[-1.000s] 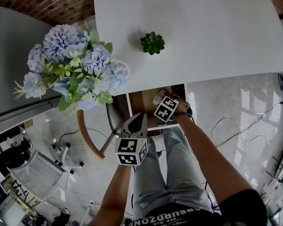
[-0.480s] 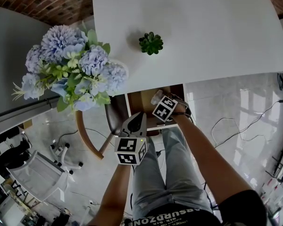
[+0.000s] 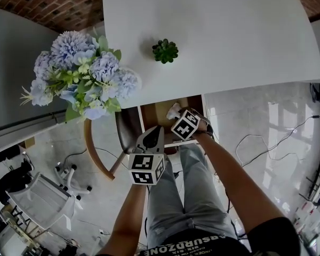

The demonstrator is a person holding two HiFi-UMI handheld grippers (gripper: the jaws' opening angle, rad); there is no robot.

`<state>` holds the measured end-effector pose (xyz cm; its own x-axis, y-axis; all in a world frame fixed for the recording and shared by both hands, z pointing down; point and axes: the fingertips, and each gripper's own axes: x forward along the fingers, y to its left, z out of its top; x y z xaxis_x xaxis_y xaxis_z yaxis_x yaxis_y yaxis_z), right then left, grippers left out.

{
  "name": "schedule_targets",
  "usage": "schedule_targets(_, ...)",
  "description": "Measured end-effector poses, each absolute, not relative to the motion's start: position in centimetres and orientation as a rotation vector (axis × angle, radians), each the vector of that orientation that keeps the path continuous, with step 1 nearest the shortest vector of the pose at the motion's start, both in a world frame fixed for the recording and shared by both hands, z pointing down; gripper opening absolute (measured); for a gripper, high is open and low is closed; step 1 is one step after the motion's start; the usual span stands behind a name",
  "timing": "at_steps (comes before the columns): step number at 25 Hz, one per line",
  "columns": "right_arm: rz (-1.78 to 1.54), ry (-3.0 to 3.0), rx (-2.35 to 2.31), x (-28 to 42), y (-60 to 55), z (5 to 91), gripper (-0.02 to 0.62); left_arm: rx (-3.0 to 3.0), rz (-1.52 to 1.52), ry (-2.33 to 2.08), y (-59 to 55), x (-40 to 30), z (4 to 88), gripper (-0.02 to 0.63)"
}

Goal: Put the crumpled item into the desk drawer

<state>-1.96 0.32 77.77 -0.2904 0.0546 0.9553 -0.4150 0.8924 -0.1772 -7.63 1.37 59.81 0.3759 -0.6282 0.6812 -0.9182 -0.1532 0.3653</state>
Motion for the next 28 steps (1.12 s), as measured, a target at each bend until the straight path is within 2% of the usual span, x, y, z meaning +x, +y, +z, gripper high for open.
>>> schedule_targets(11, 0.502, -1.954, 0.396, -3.3, 0.3, 71.5, 0.087, 1.896, 0.471, -1.374, 1.0, -8.4, 57.6, -0.003)
schedule_targets(24, 0.694, -2.167, 0.739, -2.4, 0.0, 61.8, -0.003, 1.906, 0.453, -1.391, 1.7, -8.5, 55.8, -0.003)
schedule_targets(28, 0.783, -2.196, 0.810, -0.9, 0.7, 59.9, -0.003, 1.912, 0.455, -1.377, 2.2, -7.9, 55.5, -0.003)
